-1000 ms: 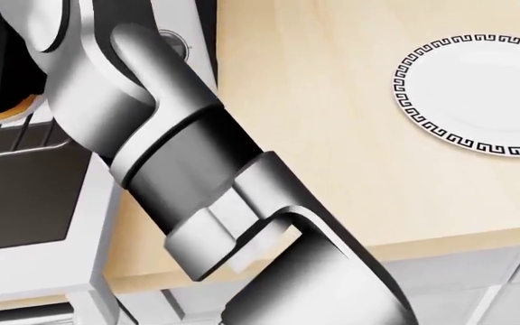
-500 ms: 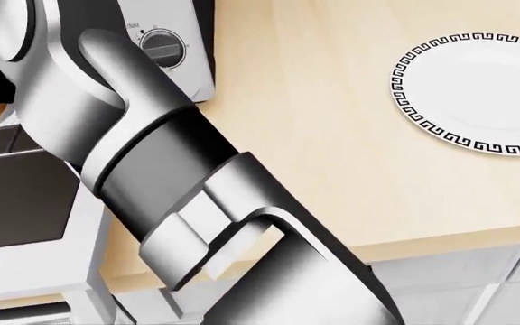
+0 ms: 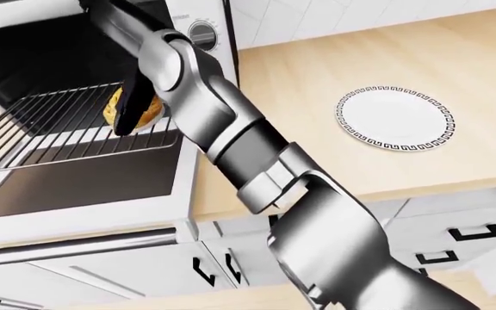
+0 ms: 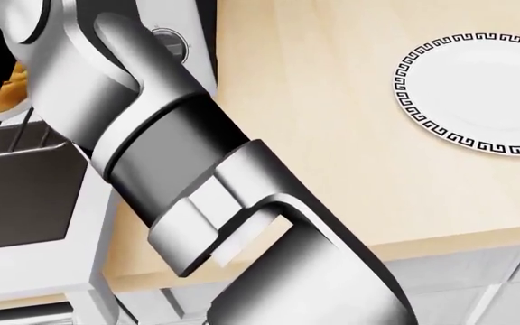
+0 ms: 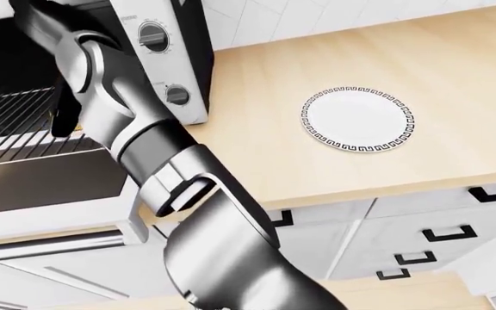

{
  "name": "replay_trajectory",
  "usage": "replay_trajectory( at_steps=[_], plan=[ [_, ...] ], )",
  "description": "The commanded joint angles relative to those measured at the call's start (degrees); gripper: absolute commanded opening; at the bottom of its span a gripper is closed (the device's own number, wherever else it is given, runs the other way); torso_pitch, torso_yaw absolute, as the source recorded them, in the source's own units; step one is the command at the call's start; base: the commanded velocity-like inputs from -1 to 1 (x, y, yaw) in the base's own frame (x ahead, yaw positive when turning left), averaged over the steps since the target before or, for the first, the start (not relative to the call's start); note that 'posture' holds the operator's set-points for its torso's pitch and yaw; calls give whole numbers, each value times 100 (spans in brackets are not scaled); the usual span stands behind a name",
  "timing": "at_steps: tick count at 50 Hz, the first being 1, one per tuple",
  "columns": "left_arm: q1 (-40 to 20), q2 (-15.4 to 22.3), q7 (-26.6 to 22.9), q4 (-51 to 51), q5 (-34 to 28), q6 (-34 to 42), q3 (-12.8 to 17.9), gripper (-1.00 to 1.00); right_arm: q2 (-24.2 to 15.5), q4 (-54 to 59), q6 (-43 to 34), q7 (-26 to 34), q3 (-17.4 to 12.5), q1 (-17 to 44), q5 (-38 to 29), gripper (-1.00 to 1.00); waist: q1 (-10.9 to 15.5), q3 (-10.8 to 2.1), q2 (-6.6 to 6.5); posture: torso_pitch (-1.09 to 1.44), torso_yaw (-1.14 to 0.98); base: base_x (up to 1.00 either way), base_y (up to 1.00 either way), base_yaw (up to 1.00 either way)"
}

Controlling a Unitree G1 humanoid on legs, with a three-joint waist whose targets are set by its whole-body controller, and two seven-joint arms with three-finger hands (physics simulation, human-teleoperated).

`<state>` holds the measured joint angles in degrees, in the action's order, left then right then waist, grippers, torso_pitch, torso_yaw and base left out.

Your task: Place the scone on the rack of the toaster oven.

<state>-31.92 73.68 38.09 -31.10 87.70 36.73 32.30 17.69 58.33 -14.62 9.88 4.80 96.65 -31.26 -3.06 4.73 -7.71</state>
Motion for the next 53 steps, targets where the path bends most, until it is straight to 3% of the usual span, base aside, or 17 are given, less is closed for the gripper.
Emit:
replay_trajectory(
  at_steps=[1,11,20,28,35,43,46,47,53],
  plan=[
    [-95,115,14,47,-58,-147,136,100,-90,-296,79,-108,-51,282,27,100,-8,-145,-51,0,0,0,0,0],
    [-3,167,2,57,-20,-186,221,100,-376,-1075,-411,-159,-165,303,333,100,10,-99,-7,0,0,0,0,0],
    [12,347,38,104,115,-239,272,100,-672,-2916,-1634,100,-146,168,425,100,56,-60,57,0,0,0,0,0],
    [100,402,34,109,147,-312,302,100,-1175,-3988,-2388,-54,-388,520,711,100,64,-48,65,0,0,0,0,0],
    [104,478,51,135,195,-370,284,100,-1863,-4805,-3121,-136,-546,1020,892,100,75,11,88,0,0,0,0,0],
    [94,577,54,180,230,-415,290,100,-2693,-5604,-3863,85,-651,999,933,100,65,33,146,0,0,0,0,0],
    [142,689,51,267,298,-433,451,100,-3038,-6223,-4399,334,-628,856,794,100,69,44,160,0,0,0,0,0],
    [156,711,76,267,282,-495,513,100,-3092,-6460,-4591,367,-740,798,801,100,71,55,167,0,0,0,0,0],
    [338,1030,181,383,432,-934,925,100,-4011,-7552,-5442,871,-878,421,690,100,84,102,225,0,0,0,0,0]
  ],
)
